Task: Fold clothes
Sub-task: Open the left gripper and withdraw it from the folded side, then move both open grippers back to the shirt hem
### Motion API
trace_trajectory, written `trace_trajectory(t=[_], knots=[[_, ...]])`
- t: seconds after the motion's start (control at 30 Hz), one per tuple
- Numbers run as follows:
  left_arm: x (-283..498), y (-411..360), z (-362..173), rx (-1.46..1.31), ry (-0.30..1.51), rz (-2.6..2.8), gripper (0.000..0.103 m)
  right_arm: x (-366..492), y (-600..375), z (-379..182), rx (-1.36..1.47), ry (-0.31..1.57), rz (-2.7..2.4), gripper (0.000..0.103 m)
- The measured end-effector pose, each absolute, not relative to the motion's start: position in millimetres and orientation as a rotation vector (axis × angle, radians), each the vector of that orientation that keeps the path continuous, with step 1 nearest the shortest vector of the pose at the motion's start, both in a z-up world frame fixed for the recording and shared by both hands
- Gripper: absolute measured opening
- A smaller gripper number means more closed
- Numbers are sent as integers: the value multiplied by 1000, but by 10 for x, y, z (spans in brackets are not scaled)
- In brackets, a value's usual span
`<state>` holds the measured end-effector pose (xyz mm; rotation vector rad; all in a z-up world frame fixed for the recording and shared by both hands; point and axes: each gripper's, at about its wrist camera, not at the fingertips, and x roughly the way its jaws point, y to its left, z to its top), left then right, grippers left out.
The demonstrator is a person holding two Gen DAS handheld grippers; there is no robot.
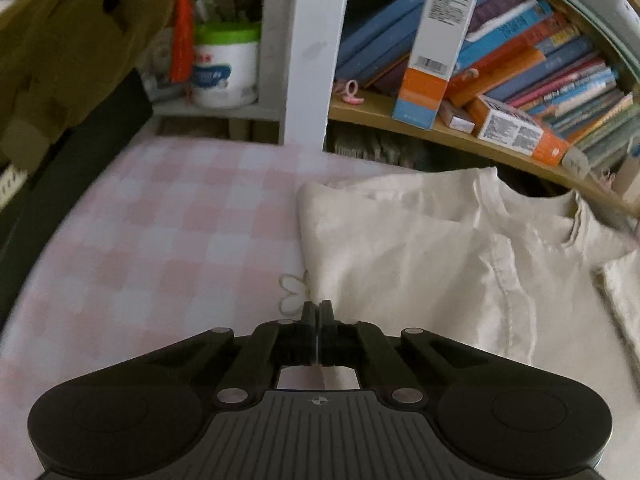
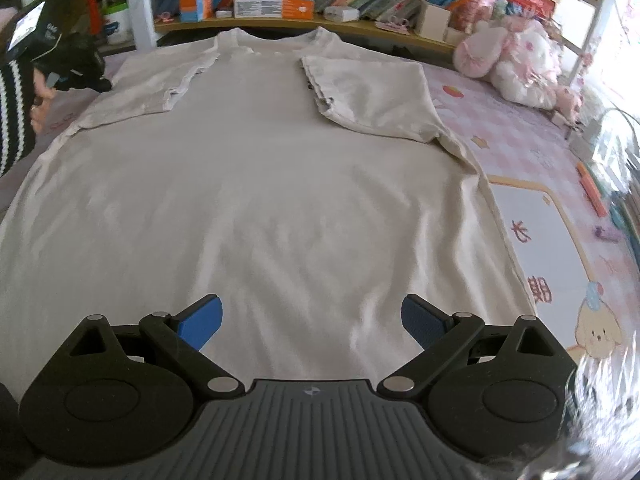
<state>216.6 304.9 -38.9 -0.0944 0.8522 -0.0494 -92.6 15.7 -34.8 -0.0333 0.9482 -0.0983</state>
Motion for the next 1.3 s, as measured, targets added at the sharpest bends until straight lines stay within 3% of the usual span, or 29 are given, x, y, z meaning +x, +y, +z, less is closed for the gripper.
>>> trace_trajectory(t=[0.43,0.77,0.83,0.93,1.0,1.3], knots=[[2265,3115,-409,-118,833,-57,0,-1017,236,-340,-27,953,-155,97],[1779,3209,-219,-148,753,-175,9,-1196,316,-320,-9,958,-179,97],[1549,3207,-160,-125,739,-186,19,-1206,315,-315,-1,954,-175,97],[1168,3214,-90,-77,717,-187,58,-1196,308,-294,6,940,-160,97],[886,3216,-62,-42,707,-176,68,-1164,294,-278,6,924,-133,97],[-233,3128,-22,-76,743,-25,76,-1094,109,-180,-53,846,41,97]])
